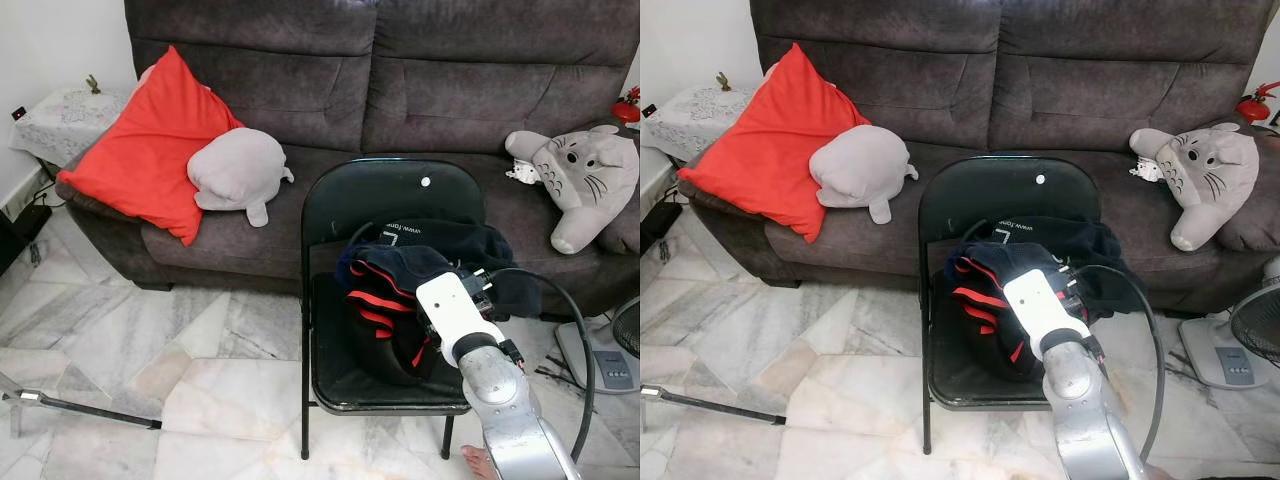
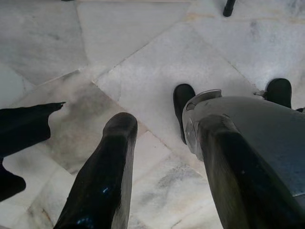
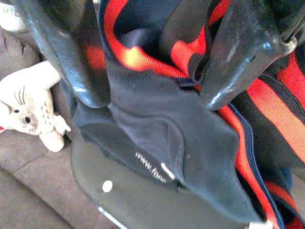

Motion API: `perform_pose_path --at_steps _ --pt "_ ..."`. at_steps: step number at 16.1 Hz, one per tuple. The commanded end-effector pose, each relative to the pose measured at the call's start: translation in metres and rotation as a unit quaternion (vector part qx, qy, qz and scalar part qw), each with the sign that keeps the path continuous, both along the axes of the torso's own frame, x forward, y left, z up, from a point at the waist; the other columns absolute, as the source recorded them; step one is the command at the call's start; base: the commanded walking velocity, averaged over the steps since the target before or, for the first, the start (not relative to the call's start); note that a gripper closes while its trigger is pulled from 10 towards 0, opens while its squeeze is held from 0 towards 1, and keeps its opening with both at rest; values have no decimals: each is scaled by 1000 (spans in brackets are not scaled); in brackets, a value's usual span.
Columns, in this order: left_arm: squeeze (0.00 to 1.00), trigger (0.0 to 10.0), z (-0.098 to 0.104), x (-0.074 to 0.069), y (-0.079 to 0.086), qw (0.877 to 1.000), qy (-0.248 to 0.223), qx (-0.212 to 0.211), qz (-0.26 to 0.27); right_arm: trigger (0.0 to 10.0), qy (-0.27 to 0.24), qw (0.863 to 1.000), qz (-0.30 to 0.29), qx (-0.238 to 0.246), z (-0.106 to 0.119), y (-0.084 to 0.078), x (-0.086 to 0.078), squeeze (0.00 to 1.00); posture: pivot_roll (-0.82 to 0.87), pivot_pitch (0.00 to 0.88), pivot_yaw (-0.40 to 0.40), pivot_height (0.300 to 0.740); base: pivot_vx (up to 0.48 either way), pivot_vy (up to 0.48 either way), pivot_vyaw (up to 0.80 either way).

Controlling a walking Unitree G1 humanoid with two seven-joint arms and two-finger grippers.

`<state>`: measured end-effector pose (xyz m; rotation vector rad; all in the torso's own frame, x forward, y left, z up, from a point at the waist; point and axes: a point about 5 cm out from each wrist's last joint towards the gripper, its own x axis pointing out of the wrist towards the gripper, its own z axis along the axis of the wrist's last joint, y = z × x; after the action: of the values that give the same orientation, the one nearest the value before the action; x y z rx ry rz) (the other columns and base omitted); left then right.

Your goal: Hang hanger

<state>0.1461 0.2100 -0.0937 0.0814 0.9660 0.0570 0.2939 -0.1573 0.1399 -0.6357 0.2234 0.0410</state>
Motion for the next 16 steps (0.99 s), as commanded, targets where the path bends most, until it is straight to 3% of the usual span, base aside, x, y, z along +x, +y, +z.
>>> perform_pose_path --at_steps 1,5,7,10,16 --pt "0 10000 -4 -8 -1 1000 22 4 -12 10000 26 1000 -7 -7 -9 -4 -2 0 -88 135 -1 740 0 0 0" --pt "0 10000 -4 -9 -2 1000 24 3 -13 10000 50 999 -17 -11 -17 -8 -3 0 -86 135 -2 740 0 0 0" --pt "0 10000 -4 -10 -1 1000 25 4 -13 10000 20 999 -24 -10 -9 -13 3 0 -87 135 -1 740 0 0 0" --pt "0 10000 -4 -10 0 1000 24 6 -13 10000 -21 1000 -8 3 5 -8 8 0 -86 133 -1 740 0 0 0" --pt "0 10000 -4 -8 0 1000 23 7 -15 10000 -19 1000 -7 4 3 -9 9 0 -86 127 2 740 0 0 0"
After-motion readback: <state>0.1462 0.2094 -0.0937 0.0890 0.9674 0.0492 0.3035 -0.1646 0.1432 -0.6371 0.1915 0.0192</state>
